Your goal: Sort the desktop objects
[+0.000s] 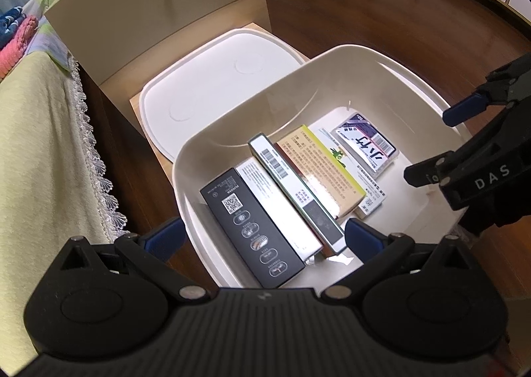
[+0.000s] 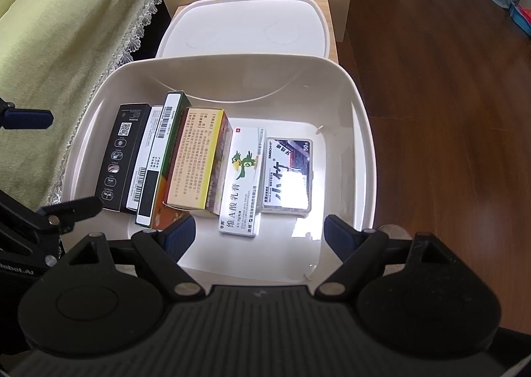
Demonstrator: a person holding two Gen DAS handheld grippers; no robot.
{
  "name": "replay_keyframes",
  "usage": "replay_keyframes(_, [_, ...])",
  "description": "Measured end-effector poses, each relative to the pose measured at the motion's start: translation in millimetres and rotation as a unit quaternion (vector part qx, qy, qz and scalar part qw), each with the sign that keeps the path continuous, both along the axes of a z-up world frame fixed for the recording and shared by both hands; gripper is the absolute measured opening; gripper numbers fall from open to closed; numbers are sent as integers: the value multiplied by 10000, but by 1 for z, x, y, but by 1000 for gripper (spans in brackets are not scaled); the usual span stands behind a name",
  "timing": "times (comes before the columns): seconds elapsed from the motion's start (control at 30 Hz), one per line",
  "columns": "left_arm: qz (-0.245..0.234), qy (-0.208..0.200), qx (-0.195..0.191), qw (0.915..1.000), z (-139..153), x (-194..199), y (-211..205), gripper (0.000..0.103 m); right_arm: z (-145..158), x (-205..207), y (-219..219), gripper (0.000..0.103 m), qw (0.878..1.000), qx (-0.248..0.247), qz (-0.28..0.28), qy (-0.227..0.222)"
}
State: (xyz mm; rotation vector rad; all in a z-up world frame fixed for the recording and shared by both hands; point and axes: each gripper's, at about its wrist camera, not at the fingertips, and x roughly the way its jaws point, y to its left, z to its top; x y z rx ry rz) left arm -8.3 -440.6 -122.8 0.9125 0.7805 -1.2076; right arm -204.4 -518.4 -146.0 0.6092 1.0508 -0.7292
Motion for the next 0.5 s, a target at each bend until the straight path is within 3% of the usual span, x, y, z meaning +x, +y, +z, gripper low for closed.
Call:
replay_keyframes(0.23, [123, -63, -221, 9997, 11, 9, -3, 103, 5, -6, -5, 82, 9999, -67, -75, -72])
replay_keyframes(0.5, [536, 13, -607, 9967, 36, 47, -10, 103, 36, -16, -35, 82, 9978, -271, -280, -542])
